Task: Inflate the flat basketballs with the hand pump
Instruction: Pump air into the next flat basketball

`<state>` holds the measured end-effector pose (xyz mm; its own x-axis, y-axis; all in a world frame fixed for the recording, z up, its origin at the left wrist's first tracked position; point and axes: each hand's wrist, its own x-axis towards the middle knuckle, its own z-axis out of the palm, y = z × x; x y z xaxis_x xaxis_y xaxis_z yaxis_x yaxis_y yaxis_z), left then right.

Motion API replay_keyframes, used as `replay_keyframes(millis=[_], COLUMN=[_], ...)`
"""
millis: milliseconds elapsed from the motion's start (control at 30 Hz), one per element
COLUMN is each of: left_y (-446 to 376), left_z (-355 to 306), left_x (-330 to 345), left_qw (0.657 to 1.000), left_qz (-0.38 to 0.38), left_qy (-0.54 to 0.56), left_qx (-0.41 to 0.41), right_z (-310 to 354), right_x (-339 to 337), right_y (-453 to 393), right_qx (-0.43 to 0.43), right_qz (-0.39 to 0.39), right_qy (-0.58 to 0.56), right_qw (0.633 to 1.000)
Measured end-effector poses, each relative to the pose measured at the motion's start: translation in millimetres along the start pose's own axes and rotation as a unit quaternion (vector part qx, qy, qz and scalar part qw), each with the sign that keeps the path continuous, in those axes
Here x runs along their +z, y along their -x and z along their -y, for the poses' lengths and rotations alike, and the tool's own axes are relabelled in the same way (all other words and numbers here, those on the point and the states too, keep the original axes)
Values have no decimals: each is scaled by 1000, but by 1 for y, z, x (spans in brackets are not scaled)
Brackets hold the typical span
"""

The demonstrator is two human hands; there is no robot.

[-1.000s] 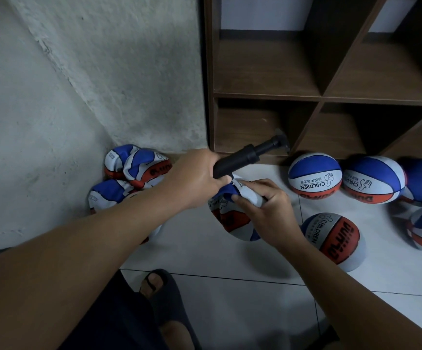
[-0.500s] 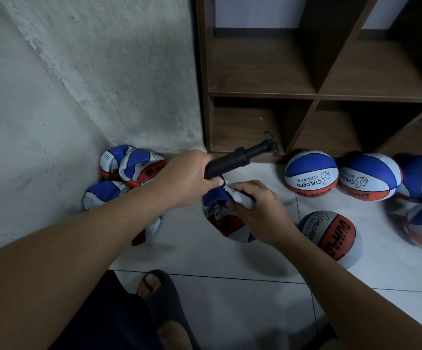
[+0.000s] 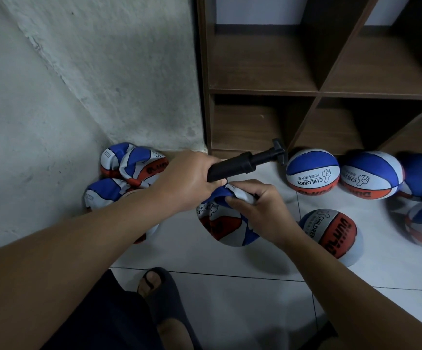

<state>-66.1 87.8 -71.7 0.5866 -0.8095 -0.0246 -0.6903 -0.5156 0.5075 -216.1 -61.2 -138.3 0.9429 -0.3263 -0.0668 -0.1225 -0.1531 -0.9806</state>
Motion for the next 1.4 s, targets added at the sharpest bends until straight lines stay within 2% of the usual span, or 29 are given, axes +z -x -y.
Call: replay_keyframes(millis=[333,533,733,800,900,1000,1100,1167,1233,1300,1400], left_y=[0,-2,-1,-1,-5,-8,-13,-18,-22,-24,-29], left_z=[1,15,17,20,24,25,21,18,17,16,15], left_x=[0,5,19,28,38,41,43,45,48,51,54], left_qw=[999,996,989,989,987,983,984,984,980,974,966], left_qz=[15,84,121,132,142,165,162,158,172,192,215], left_qy=[29,29,53,20,-38,-60,-71,-85,-96,-120,-141], left_qx=[6,-16,-58,-62,-58,-47,-30,-11,6,17,23], right_z=[-2,-31,-88,-111,-133,-120,-106,-95,-93,-96,-105], right_x=[-3,-10,-11,-10,-12,-16,-28,-43,-63,-84,-113], right_y=[0,-9,4,11,22,26,26,32,43,53,68], right_qx=[16,30,34,55,81,111,95,127,120,120,221], right_qz=[-5,-6,20,32,49,55,44,24,-4,-39,-49], right_qy=[27,205,369,403,366,330,333,337,378,461,541], right_qw=[999,978,928,913,926,936,937,933,918,878,810])
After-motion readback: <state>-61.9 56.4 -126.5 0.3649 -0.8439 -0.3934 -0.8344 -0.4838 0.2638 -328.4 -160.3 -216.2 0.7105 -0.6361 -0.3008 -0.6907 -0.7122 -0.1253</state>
